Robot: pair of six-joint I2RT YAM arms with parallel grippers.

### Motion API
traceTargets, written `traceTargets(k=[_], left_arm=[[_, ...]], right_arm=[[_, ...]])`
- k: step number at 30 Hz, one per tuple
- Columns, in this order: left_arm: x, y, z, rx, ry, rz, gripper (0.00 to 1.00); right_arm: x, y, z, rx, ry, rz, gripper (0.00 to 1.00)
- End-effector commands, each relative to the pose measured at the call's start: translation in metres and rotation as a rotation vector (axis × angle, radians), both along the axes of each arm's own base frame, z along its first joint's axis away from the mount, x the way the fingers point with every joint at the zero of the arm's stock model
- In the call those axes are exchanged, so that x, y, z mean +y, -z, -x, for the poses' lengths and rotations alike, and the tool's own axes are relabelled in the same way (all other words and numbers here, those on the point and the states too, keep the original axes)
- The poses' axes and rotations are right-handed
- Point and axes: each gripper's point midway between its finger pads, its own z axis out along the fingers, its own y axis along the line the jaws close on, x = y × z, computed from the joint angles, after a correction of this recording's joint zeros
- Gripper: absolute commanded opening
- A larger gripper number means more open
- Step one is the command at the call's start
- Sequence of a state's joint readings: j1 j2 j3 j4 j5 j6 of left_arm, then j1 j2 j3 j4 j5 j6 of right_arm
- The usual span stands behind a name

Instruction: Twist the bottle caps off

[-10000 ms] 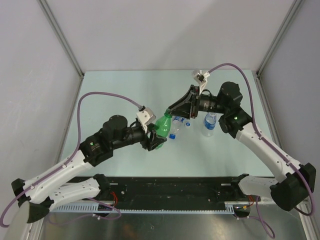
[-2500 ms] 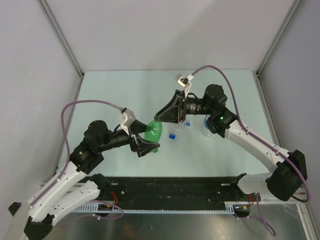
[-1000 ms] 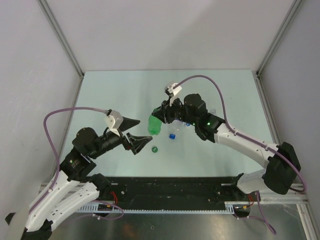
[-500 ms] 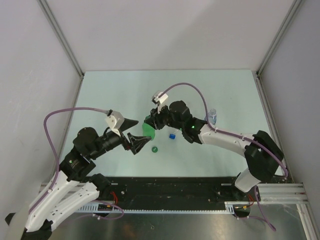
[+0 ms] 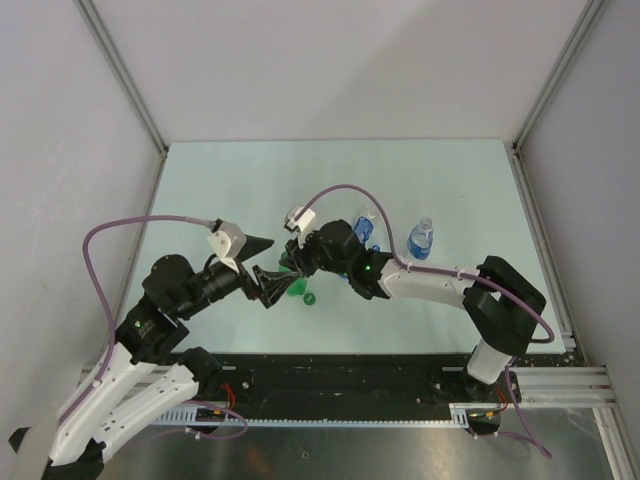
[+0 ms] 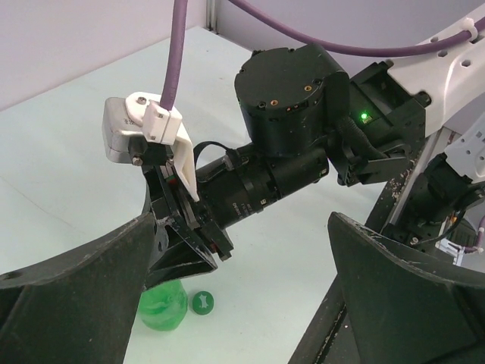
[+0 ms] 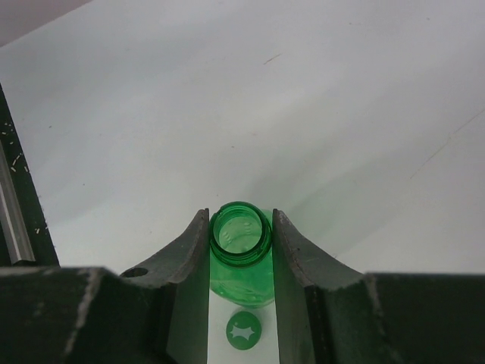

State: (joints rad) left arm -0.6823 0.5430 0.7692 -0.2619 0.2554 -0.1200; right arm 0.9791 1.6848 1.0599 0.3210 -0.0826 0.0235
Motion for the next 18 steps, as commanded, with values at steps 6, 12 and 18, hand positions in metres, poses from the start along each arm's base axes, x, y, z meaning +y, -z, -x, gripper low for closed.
traceTargets(k=[6,12,18], left_arm=[[0.006,-0.017,-0.001,-0.047,-0.023,0.004,0.99],[0.006,-0.014,-0.002,-0.037,-0.028,0.004,1.0],[0.005,-0.013,-0.001,-0.022,-0.027,0.011,1.0]], right_arm=[[0.001,-0.009,-0.003,-0.047,0.018,-0.021,0.55],[-0.005,-0.048,0.004,-0.074,0.015,-0.087,0.79],[-0.025,-0.111,0.013,-0.115,0.039,-0.202,0.89]])
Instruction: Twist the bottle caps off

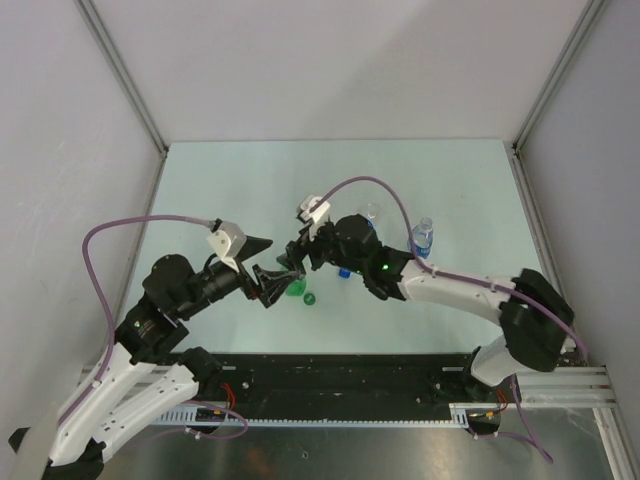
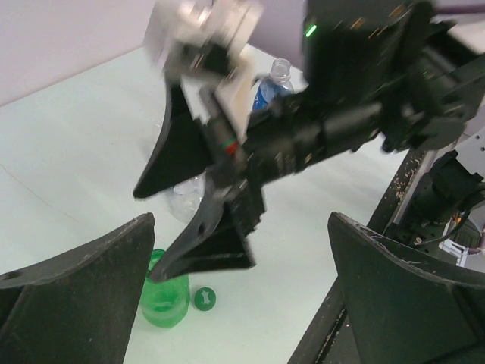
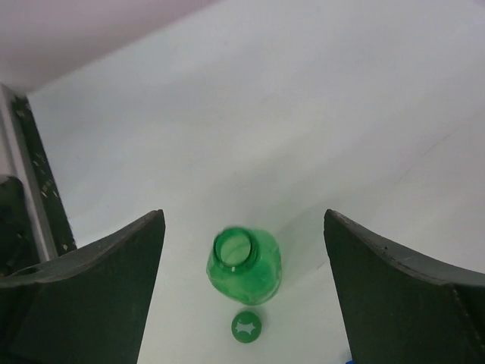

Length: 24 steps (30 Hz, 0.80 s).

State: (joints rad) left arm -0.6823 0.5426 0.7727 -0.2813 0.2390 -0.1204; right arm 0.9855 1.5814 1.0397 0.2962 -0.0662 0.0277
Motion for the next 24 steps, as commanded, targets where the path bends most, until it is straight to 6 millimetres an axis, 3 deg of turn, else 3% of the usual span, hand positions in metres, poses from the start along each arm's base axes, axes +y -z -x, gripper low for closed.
traceTargets(k=[1,6,12,17,24], left_arm=[[0.003,-0.016,0.0,-0.031,-0.01,0.022,0.99],[0.002,-0.013,0.0,-0.014,-0.011,0.029,0.99],[0.0,-0.009,-0.002,0.011,-0.014,0.031,1.0],[-0.003,-0.005,-0.008,0.029,-0.02,0.012,1.0],[-0.016,0.004,-0.023,0.076,-0.019,-0.033,0.99]], right_arm=[[-0.019,-0.088,0.005,-0.092,0.041,-0.172,0.9],[-0.064,-0.14,0.001,-0.129,0.145,-0.259,0.95],[-0.122,-0.177,-0.009,-0.125,0.254,-0.336,0.96],[-0.155,-0.185,-0.018,-0.109,0.332,-0.356,0.97],[-0.175,-0.176,-0.028,-0.079,0.394,-0.33,0.97]])
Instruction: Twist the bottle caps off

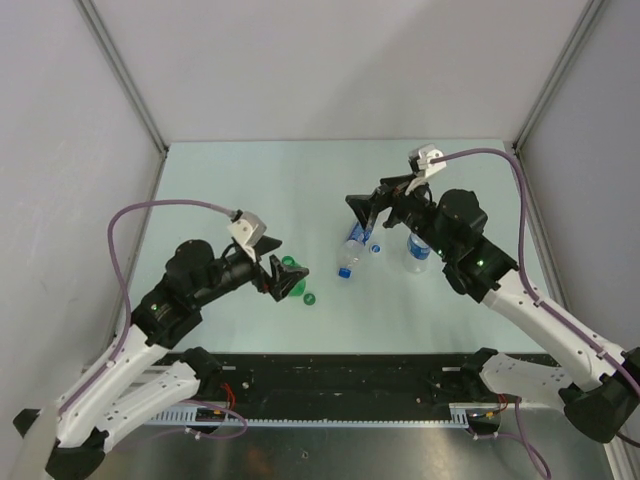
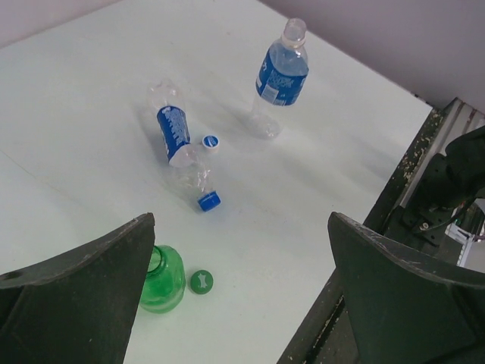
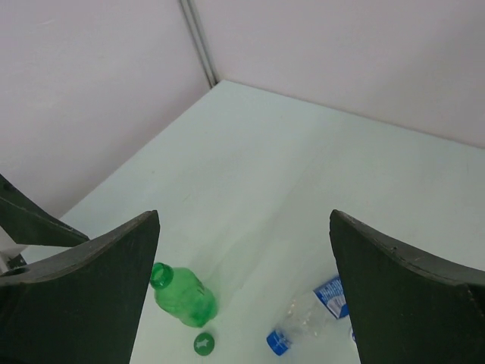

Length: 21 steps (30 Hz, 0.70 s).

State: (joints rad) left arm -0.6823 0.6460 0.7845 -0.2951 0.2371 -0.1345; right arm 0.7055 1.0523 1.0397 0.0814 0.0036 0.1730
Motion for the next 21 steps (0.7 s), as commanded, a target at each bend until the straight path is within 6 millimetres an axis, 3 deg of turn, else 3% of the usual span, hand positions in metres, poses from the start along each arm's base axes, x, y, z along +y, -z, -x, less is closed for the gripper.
traceTargets(k=[1,9,17,21], left_arm=[[-0.007,-0.019,-0.011,-0.011,-0.011,0.018,1.0],[-0.041,0.002,-0.05,0.08,0.016,-0.089,1.0],[-0.08,0.037,-0.105,0.228,-0.026,-0.17,0.99],[-0.102,0.065,-0.129,0.305,-0.019,-0.225,0.99]], right_arm=[[-0.014,-0.001,-0.001,0.028,0.036,-0.009,0.97],[-0.032,0.011,-0.003,0.04,0.088,0.04,0.97],[-0.054,0.014,-0.002,0.043,0.149,0.08,0.97],[-0.067,0.014,-0.001,0.043,0.182,0.092,0.97]])
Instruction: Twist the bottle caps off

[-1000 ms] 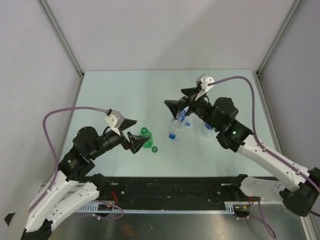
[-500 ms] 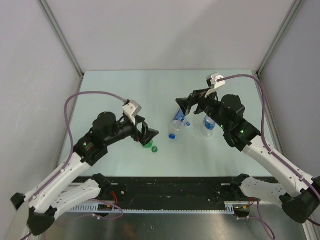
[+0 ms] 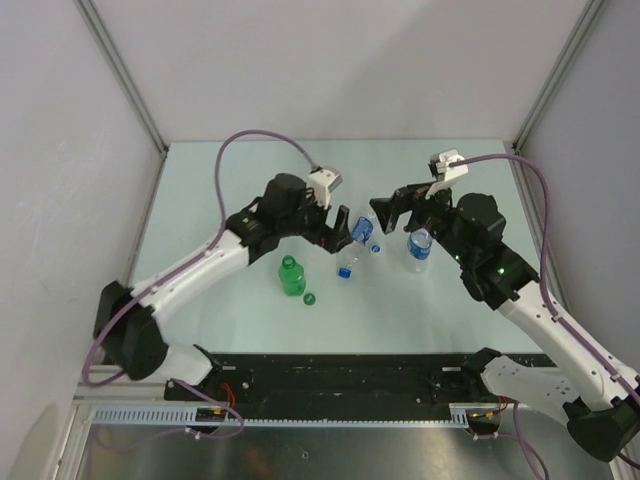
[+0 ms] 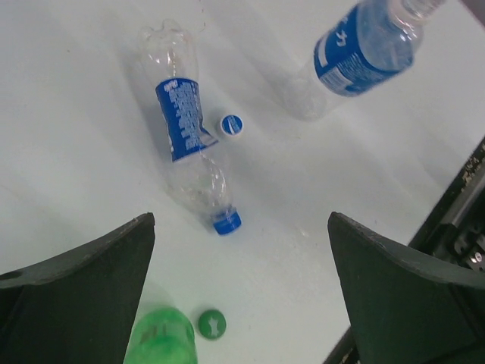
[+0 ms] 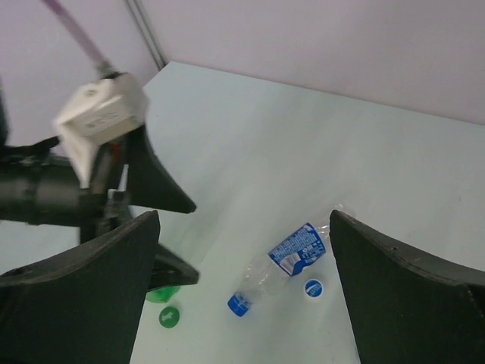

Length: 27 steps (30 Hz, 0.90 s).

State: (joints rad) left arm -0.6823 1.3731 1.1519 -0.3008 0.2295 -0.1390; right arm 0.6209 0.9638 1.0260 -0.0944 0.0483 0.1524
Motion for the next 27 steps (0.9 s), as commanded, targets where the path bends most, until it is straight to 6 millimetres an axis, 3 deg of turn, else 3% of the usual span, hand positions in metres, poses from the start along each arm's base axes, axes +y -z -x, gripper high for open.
traceTargets(k=[1,11,20,25,27], left_arm=[[-0.024,0.007,-0.03,0.04,-0.008,-0.013,0.99],[-0.057,0.093,-0.09,0.171,-0.089,-0.207,0.99],[-0.082,0.134,-0.123,0.142,-0.163,-0.343,0.98],[-0.097,0.156,-0.129,0.125,-0.15,-0.407,0.86],[-0.099,0.166,-0.129,0.14,-0.147,-0.426,0.72]], right_arm=[[-0.021,-0.006,0.002,-0.028,0.057,0.018,0.97],[-0.034,-0.004,0.006,-0.036,0.064,0.035,0.97],[-0.036,0.001,0.009,-0.033,0.041,0.047,0.97],[-0.03,0.003,0.012,-0.039,0.002,0.047,0.97],[-0.031,0.003,0.012,-0.04,0.004,0.048,0.97]])
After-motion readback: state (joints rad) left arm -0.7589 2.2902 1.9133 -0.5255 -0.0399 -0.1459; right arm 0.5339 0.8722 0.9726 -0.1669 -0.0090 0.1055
